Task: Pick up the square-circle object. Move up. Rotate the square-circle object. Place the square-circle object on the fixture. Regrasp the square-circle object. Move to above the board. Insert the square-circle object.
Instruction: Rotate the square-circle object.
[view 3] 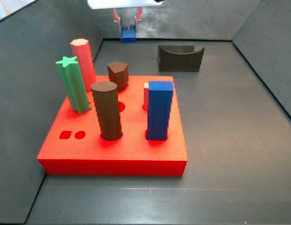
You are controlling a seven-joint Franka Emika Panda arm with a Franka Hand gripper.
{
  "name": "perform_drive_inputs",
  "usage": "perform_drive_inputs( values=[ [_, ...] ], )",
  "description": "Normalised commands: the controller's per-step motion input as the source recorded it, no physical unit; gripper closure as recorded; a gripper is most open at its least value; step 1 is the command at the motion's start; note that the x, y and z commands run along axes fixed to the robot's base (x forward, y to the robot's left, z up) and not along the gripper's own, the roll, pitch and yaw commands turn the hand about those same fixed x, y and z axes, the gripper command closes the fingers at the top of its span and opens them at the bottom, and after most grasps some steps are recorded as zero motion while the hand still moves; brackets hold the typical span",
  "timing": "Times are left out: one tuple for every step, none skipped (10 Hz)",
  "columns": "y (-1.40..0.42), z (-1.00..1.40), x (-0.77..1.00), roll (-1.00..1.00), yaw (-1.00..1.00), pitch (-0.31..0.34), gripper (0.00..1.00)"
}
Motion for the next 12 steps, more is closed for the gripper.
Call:
perform_drive_inputs(
  values=[
    [0.02,-0.02,0.02,-0.03,-0.21,-0.046,1.0],
    [0.0,-1.0,0.0,0.0,0.0,0.0,1.0],
    [0.0,-1.0,0.01,0.0,0.04,-0.013,1.0],
    [0.0,-1.0,0.02,-0.01,0.04,-0.021,1.0],
    [0.0,-1.0,0.03,-0.03,0.03,-0.035,1.0],
    [0.0,-1.0,0.04,-0.06,0.03,-0.045,1.0],
    [0.0,-0.95,0.05,-0.08,0.02,-0.052,1.0],
    [0.0,-0.88,0.05,-0.09,0.02,-0.059,1.0],
    [0.01,-0.76,0.04,-0.12,0.02,-0.072,1.0],
    [0.01,-0.64,0.04,-0.13,0.02,-0.085,1.0],
    [0.01,-0.56,0.04,-0.14,0.01,-0.09,1.0],
    [0.02,-0.52,0.04,-0.15,0.01,-0.093,1.0]
  ],
)
